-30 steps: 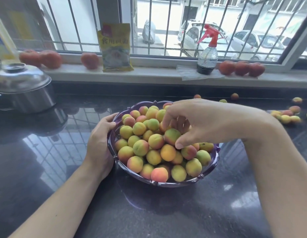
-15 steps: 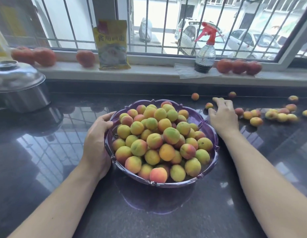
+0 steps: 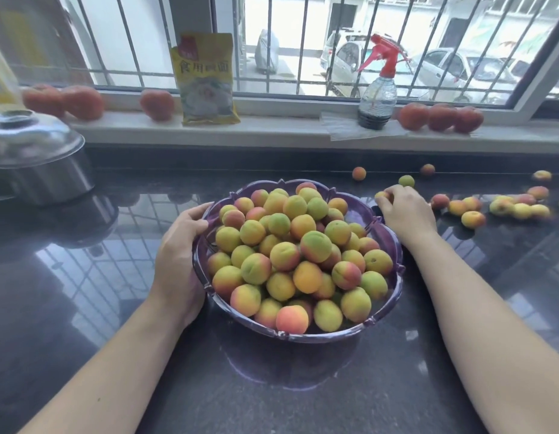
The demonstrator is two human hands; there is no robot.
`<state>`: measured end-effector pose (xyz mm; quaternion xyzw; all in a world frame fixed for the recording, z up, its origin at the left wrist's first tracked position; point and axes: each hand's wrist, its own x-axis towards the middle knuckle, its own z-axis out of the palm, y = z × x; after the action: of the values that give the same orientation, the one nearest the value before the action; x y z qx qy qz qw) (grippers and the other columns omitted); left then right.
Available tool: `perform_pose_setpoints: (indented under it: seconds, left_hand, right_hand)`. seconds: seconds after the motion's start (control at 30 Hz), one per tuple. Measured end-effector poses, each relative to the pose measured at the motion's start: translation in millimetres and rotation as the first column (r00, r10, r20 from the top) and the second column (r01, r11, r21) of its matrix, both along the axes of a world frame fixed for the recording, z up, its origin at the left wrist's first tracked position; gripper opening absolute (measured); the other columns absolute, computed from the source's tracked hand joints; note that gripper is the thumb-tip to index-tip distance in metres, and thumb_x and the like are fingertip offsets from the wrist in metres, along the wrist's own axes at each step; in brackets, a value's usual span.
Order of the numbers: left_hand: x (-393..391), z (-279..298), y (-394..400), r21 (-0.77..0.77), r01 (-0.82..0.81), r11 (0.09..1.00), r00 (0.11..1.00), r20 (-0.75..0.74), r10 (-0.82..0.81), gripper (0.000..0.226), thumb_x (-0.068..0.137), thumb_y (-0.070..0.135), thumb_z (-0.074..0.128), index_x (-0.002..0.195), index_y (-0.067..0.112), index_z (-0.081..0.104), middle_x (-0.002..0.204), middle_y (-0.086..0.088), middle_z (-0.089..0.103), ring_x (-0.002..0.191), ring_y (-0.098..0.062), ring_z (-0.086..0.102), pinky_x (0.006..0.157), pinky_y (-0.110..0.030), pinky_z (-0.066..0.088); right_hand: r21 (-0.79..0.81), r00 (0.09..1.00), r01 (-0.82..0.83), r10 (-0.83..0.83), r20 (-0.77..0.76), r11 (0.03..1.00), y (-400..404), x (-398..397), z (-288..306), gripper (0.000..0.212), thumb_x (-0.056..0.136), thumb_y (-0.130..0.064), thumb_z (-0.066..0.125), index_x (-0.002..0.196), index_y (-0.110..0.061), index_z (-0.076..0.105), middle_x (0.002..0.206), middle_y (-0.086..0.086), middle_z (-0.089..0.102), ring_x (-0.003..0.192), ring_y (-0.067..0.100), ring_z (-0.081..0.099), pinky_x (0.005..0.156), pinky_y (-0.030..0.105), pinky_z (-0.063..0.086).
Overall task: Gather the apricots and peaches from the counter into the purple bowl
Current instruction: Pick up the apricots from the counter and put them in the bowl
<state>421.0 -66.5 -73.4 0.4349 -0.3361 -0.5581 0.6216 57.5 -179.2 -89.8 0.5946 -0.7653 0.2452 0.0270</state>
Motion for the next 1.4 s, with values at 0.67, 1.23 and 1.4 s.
perform_pose_setpoints:
  seconds: [0.67, 1.23, 1.4]
  left_hand:
    - [0.7, -1.0, -0.6, 0.001, -0.001, 1.0, 1.0, 0.006, 0.001, 0.035, 0.104, 0.015, 0.046, 0.131, 0.007, 0.067, 0.121, -0.021, 0.076, 0.116, -0.04, 0.072, 0.102, -0.054, 0.057]
    - [-1.2, -0.1, -0.6, 0.001, 0.002, 1.0, 1.0, -0.02, -0.002, 0.036, 0.103, 0.013, 0.047, 0.132, 0.004, 0.066, 0.122, -0.023, 0.075, 0.112, -0.038, 0.073, 0.101, -0.054, 0.058]
    - [0.2, 1.0, 1.5, -0.01, 0.013, 1.0, 1.0, -0.01, -0.013, 0.035, 0.103, 0.012, 0.047, 0.131, 0.004, 0.066, 0.119, -0.021, 0.077, 0.108, -0.035, 0.075, 0.091, -0.047, 0.061]
  right_hand:
    - [0.383, 0.739, -0.666, 0.634, 0.227, 0.64, 99.8, 103.4, 159.7, 0.017, 0.086, -0.05, 0.072, 0.1, -0.039, 0.068, 0.091, -0.021, 0.073, 0.083, 0.0, 0.069, 0.083, 0.035, 0.057]
    - [0.309, 0.762, -0.641, 0.631, 0.147, 0.702, 94.0, 109.6, 153.4, 0.01, 0.087, -0.041, 0.077, 0.092, -0.034, 0.072, 0.088, -0.012, 0.073, 0.083, 0.005, 0.069, 0.083, 0.04, 0.059]
    - [0.203, 0.773, -0.634, 0.596, 0.218, 0.747, 97.3, 99.0, 161.5, 0.009, 0.095, -0.037, 0.068, 0.099, -0.03, 0.072, 0.084, -0.012, 0.075, 0.076, 0.007, 0.071, 0.072, 0.03, 0.06]
